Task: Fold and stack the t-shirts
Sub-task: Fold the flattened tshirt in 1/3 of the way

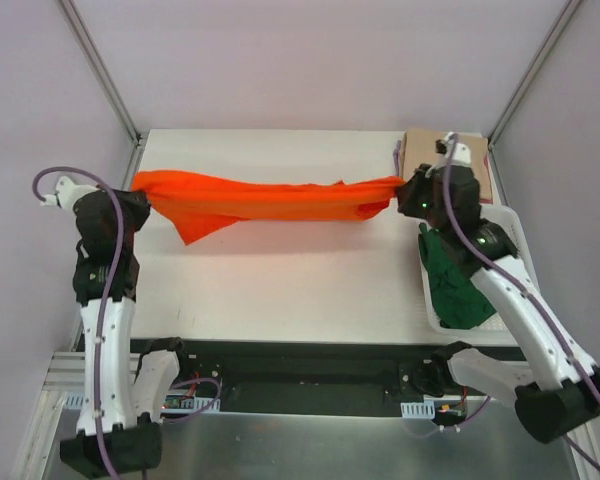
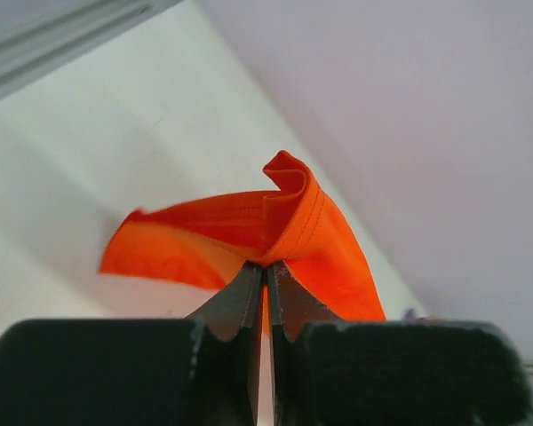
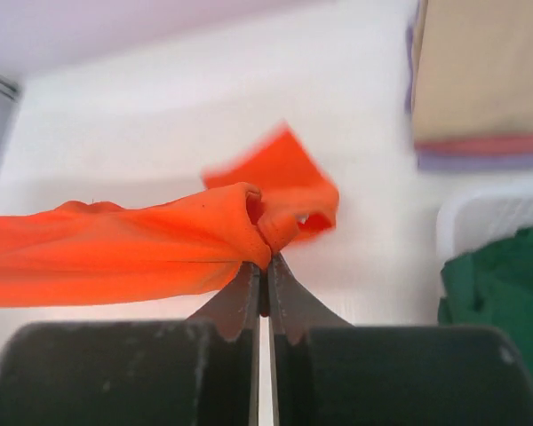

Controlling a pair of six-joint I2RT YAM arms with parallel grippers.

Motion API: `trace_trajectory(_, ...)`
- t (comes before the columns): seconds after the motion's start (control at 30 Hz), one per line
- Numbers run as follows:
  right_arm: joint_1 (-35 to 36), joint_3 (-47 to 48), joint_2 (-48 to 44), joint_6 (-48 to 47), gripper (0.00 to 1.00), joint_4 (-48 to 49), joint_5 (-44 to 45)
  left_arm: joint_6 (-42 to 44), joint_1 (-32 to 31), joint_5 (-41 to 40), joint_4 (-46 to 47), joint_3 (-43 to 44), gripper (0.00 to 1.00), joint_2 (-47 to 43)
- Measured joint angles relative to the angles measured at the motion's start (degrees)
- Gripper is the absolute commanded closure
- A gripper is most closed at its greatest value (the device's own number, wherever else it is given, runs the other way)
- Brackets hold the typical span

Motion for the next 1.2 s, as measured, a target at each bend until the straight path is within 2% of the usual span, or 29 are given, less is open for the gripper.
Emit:
trace_trajectory(0.2, 0.0, 12.1, -10.7, -4.6, 1.00, -4.6, 0.3, 0.8, 0.0, 2.0, -0.7, 12.5, 1.00, -6.9)
trace_trajectory(0.43, 0.0, 23.4, -11.0, -9.5, 1.00, -8.3, 0.2, 2.4, 0.0, 3.9, -1.2, 24.7, 1.00, -4.5)
trace_trajectory(0.63, -2.2, 28.2, -1.1, -12.2, 0.99, -9.1, -0.5, 3.6, 0.0, 4.0, -1.4, 28.7, 1.00, 4.7)
trace_trajectory(0.83, -6.5, 37.9, 16.7, -13.4, 1.00, -8.5, -4.5, 6.9, 0.0, 5.1, -2.1, 38.1, 1.00, 24.4)
trace_trajectory(0.93, -7.7, 45.8, 25.5, -14.0, 1.00, -8.6, -6.0, 8.9, 0.0, 6.2, -2.7, 43.2, 1.00, 32.4)
trace_trajectory(1.1, -8.5, 50.2, 29.0, -14.5, 1.00, -8.7, -8.1, 12.2, 0.0, 6.5, -2.8, 47.3, 1.00, 35.4)
trace_trajectory(1.2, -8.6, 44.7, 25.7, -14.6, 1.00, -5.5, -9.3, 13.5, 0.0, 6.0, -0.3, 44.4, 1.00, 32.1)
